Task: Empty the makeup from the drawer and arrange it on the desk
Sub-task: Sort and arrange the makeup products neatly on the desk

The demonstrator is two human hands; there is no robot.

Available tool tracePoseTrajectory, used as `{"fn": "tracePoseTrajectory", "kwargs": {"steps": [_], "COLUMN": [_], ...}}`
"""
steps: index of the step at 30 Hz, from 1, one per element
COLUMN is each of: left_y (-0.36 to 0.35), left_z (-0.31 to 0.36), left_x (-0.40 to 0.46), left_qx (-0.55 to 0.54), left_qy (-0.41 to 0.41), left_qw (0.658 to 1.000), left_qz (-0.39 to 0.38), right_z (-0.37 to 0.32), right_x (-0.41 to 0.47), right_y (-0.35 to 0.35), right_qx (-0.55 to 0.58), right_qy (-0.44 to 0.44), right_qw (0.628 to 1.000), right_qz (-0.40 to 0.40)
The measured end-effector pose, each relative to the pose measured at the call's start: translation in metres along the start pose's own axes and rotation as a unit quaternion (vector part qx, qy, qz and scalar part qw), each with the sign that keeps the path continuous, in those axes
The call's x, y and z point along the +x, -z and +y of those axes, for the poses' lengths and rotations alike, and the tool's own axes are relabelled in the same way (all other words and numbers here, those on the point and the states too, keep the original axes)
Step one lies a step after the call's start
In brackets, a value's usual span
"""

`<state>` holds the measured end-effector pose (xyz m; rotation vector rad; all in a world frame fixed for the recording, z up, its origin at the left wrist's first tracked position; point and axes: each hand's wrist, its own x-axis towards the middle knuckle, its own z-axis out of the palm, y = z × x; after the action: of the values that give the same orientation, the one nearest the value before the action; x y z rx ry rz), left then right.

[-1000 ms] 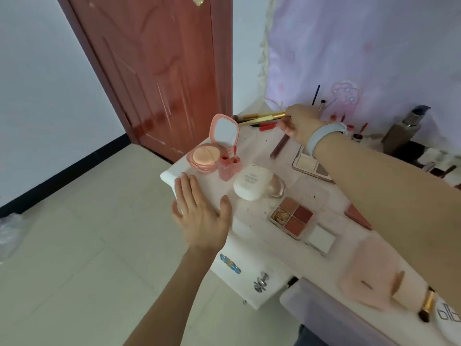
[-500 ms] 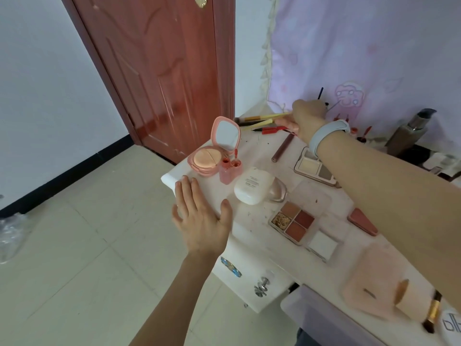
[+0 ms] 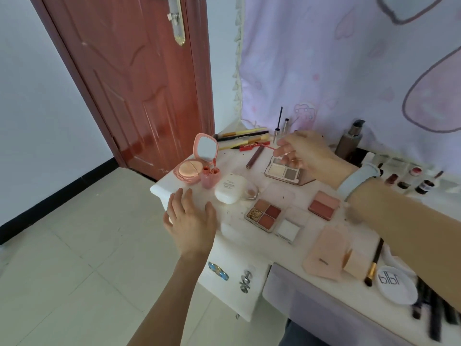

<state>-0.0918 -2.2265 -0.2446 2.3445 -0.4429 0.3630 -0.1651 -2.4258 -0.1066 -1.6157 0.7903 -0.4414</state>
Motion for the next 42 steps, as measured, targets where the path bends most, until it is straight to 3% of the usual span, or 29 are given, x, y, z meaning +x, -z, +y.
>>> {"fn": "tracePoseTrajectory", "kwargs": {"steps": [3,6,10,14,20,24,27,31,35,42], "left_y": [0.010,0.015,0.008,-0.003,-0.009,-0.016,-0.016,-0.020,-0.019,-0.005], "left_z": [0.025,0.069,0.132,0.179,0.220,0.234,0.242,0.248,0.249,0.257], "left_x": [-0.012,-0.032,-0.072,-0.119,-0.186,-0.222,-0.239,-0.245,-0.244,-0.255], "left_qx": [-0.058,-0.145,-0.215,-0.240,-0.300,-0.281,-0.233,-0.170,-0.170,-0.261], "left_qy": [-0.050,-0.130,-0.226,-0.305,-0.348,-0.388,-0.414,-0.414,-0.393,-0.340], "left_qw": [0.995,0.980,0.948,0.908,0.852,0.836,0.844,0.858,0.860,0.839], "left_qz": [0.058,0.050,-0.059,-0.155,-0.250,-0.266,-0.249,-0.250,-0.279,-0.335], "right_z": [0.002,0.010,0.029,0.058,0.115,0.151,0.171,0.186,0.195,0.197], "right_x": [-0.042,-0.085,-0.141,-0.199,-0.287,-0.321,-0.322,-0.300,-0.297,-0.310], "right_y": [0.025,0.059,0.117,0.177,0.248,0.271,0.270,0.256,0.257,0.263], "right_qx": [-0.020,-0.033,-0.091,-0.079,-0.148,-0.338,-0.500,-0.602,-0.657,-0.664], "right_qy": [0.028,0.063,0.079,0.074,0.028,0.003,0.052,0.036,0.082,0.202], "right_qw": [0.999,0.997,0.992,0.983,0.964,0.913,0.851,0.796,0.743,0.701], "right_qz": [-0.004,0.005,0.049,0.147,0.217,0.227,0.154,0.054,0.102,0.167]}}
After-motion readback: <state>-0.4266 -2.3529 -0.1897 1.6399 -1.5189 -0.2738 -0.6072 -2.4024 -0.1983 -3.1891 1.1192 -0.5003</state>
